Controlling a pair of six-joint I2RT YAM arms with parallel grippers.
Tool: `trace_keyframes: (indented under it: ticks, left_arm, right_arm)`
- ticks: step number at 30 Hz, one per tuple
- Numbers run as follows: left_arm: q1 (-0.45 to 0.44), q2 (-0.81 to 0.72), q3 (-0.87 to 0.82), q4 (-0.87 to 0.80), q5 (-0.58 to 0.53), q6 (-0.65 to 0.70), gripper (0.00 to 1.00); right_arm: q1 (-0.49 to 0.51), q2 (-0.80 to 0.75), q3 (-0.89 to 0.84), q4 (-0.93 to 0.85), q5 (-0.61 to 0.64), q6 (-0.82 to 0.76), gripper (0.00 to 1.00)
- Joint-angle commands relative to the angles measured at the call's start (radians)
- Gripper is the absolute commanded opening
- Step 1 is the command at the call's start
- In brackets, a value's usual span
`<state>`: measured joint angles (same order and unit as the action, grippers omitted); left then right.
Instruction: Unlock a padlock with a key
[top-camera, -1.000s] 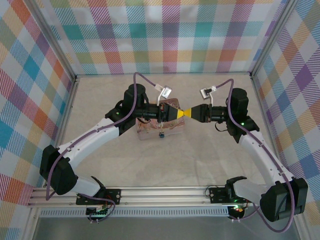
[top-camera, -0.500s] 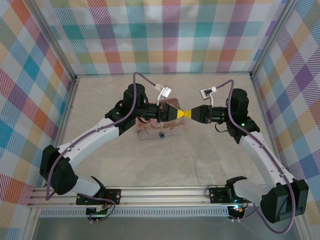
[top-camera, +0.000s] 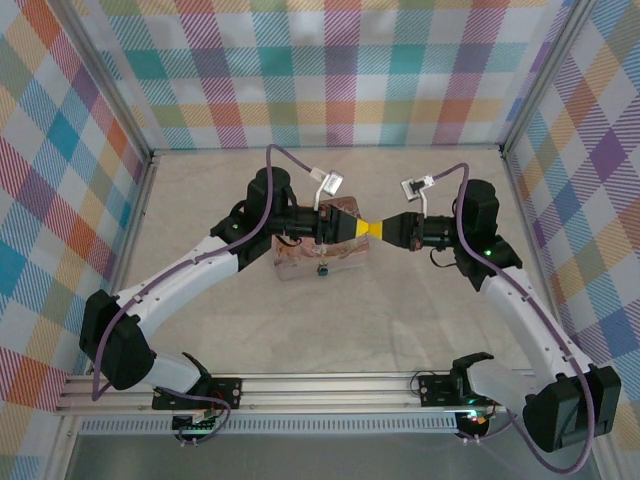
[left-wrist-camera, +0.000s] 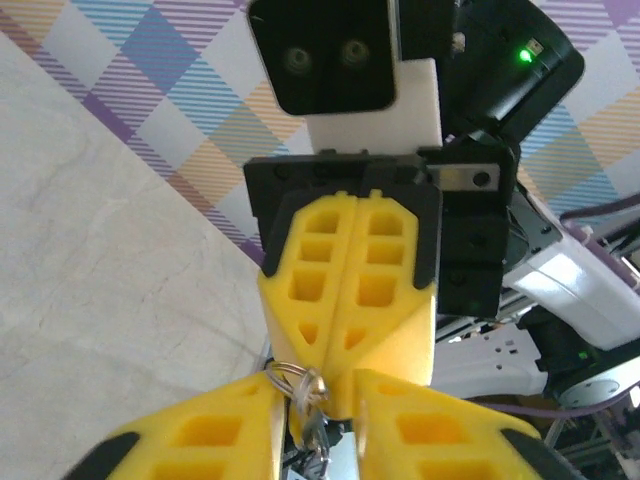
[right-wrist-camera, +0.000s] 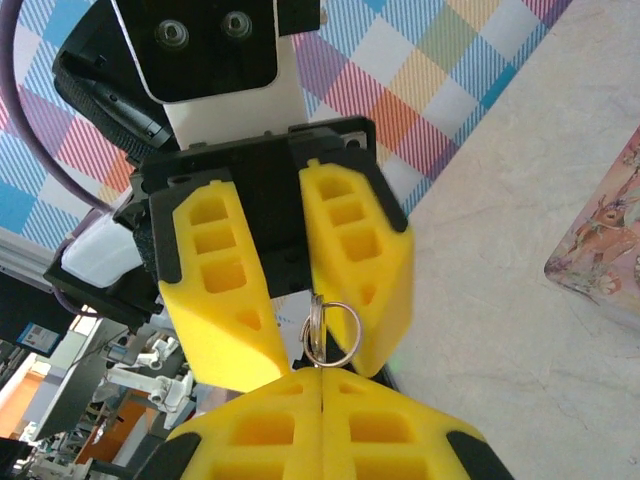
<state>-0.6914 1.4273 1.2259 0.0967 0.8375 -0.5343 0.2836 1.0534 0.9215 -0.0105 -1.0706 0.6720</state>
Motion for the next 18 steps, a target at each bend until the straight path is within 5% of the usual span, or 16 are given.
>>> trace_keyframes:
  ticks: [1,18]
  left_arm:
    - [0.008,-0.029,0.016,0.053,-0.046,0.008,0.36]
    - [0.012,-0.082,-0.109,0.127,-0.091,-0.032,0.56]
  right_arm:
    - [0.012,-0.025,-0.002,-0.014,0.011,-0.013,0.00]
    - [0.012,-0.057,0.053,-0.084,0.132,-0.011,0.00]
